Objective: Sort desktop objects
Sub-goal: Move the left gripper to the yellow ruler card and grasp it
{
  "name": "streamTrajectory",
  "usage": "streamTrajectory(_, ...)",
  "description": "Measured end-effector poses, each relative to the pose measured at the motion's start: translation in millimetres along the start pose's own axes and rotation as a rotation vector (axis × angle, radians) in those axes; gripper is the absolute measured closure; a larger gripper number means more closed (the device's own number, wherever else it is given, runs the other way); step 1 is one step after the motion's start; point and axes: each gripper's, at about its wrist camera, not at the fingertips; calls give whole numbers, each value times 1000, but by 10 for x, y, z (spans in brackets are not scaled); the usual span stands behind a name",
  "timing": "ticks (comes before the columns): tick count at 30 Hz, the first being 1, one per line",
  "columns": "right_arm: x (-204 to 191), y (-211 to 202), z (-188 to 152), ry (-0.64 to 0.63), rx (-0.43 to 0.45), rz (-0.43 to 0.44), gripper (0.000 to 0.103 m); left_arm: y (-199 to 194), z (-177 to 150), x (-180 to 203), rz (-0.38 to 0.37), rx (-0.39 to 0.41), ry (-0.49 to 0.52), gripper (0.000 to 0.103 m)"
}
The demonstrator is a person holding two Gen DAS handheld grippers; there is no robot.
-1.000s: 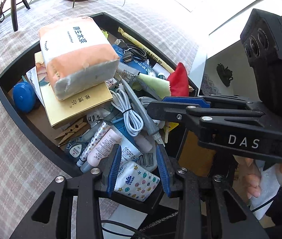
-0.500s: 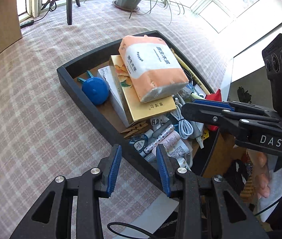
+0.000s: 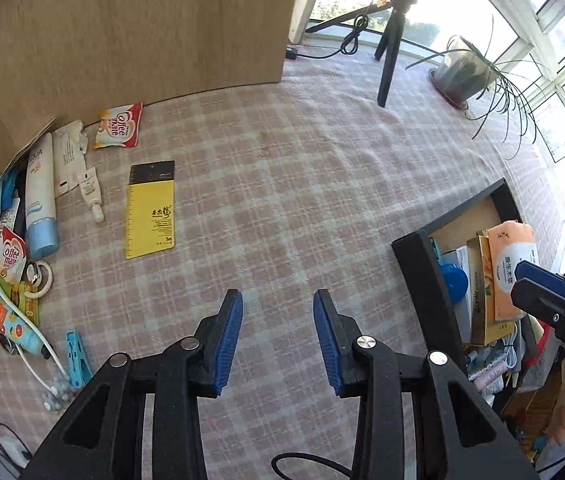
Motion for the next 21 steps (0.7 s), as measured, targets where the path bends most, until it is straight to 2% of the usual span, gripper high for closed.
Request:
streamTrajectory(5,-292,399,408,9,-54,101,49,93,358,-586,34,-1,-97,68)
streamTrajectory(9,-583,773,689,-2,-105,123,49,240,619,-989,92,-13,-180,68)
streamTrajectory(11,-742,975,773,-30,-137,131,49,344,697,-1132,72,-34,-219,68)
streamTrajectory(13,-862,1154,834,-48,-157,117,49,444,738,-1181,54,-57,-227,68)
streamTrajectory(18,-911,1481,962,-35,-197,95,49,682,780,-1097,88,-97,-190,68)
streamTrajectory(21,-797,1546,994,-2,-205,92,49,809,796,-1016,126,-113,-164,57)
Point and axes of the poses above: each gripper's, at about its wrist camera, not at the fingertips, and y roughly the way its jaws point, x to its right, z to its top, and after that the axes turned 1 degree about -x, right-handed
